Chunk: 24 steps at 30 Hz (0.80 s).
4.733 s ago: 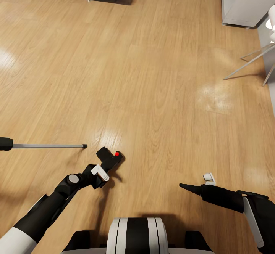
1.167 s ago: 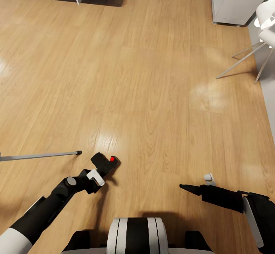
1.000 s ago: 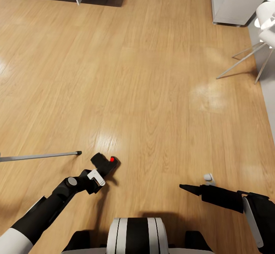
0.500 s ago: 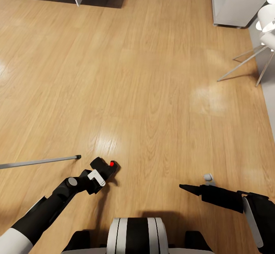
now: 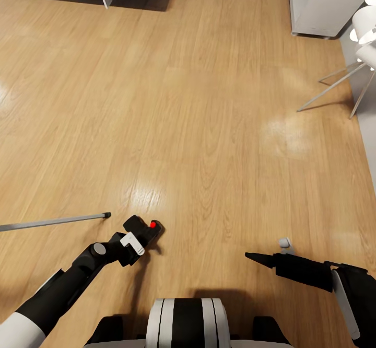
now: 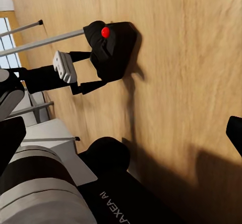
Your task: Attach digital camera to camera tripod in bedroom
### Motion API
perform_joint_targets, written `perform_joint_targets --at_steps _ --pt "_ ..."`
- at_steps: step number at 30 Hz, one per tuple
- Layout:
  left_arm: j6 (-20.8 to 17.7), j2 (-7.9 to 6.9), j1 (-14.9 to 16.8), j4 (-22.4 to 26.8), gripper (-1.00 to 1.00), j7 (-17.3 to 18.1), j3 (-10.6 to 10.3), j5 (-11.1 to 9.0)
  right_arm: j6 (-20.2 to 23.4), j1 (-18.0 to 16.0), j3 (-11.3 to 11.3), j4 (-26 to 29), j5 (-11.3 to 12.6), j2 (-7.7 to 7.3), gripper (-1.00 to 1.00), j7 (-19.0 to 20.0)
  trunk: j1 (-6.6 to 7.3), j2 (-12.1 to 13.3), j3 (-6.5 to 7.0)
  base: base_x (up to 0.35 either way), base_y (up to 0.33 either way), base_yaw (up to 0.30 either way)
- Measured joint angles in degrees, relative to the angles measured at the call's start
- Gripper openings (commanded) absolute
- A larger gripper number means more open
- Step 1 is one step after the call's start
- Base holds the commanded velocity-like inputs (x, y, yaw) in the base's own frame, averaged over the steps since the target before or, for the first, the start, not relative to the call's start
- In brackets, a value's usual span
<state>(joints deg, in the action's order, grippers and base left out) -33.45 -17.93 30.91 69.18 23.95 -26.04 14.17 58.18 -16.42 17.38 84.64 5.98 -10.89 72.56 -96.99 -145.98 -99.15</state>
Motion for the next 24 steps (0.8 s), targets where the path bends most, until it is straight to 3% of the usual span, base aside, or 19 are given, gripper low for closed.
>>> perform_joint_targets --at_steps 14,15,24 --pt "0.0 0.58 0.0 0.0 1.00 0.0 0.2 0.0 0.0 0.0 0.0 0.0 -0.1 0.13 1.00 0.0 0.00 0.0 0.00 0.000 0.000 0.000" --pt "0.0 0.63 0.0 0.0 -1.00 0.0 0.2 0.1 0.0 0.0 0.0 0.0 -0.1 0.14 1.00 0.0 0.00 0.0 0.00 0.000 0.000 0.000" --pt "-0.2 0.89 0.0 -0.1 -1.00 0.1 0.4 -0.3 0.0 0.0 -0.1 0.0 -0.2 0.17 1.00 0.1 0.00 0.0 0.00 0.000 0.000 0.000"
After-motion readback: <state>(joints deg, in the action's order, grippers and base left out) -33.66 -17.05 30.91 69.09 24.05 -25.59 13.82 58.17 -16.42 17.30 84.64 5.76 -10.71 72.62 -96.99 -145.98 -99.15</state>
